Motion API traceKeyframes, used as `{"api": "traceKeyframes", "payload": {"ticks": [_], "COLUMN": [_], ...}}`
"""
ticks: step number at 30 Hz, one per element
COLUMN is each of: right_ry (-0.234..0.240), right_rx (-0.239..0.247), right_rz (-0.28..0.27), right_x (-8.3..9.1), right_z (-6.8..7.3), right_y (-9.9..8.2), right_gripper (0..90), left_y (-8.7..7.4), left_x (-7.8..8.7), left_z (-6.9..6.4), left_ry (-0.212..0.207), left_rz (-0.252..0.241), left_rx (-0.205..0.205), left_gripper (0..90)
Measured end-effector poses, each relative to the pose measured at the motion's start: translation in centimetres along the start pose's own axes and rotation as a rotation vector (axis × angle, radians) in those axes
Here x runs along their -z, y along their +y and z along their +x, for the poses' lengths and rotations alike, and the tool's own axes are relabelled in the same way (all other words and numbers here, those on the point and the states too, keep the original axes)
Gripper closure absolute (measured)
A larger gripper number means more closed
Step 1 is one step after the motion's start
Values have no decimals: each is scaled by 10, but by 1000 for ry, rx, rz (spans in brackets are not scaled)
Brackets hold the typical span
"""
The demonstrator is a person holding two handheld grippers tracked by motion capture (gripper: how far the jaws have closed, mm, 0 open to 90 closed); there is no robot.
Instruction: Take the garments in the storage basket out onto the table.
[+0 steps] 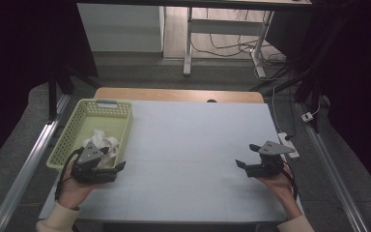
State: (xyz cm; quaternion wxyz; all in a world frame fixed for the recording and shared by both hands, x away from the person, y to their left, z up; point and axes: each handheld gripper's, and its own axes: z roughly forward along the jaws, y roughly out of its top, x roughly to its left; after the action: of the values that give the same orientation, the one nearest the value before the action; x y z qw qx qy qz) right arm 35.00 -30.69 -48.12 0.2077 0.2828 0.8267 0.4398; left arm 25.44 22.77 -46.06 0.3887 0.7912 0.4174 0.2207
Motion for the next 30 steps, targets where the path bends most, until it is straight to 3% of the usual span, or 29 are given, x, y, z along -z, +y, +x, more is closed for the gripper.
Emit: {"api": "traceKeyframes", "payload": {"ticks": [7, 18, 30], "right_ry": [2, 10, 13], "right_rx": [-9, -14, -23], "right_rz": [-10, 7, 8], "right_x": [1, -1, -1], "right_z": [-2, -1, -1], "right_y": [-1, -2, -3], "right_gripper": [163, 163, 163], "left_y": [8, 41, 63], "left_x": [0, 11, 12], "left_z": [6, 11, 32], "left_ry": [15, 30, 6], "left_rz": [14, 13, 22], "left_rx": [-4, -70, -31], "left_gripper": [214, 207, 201]}}
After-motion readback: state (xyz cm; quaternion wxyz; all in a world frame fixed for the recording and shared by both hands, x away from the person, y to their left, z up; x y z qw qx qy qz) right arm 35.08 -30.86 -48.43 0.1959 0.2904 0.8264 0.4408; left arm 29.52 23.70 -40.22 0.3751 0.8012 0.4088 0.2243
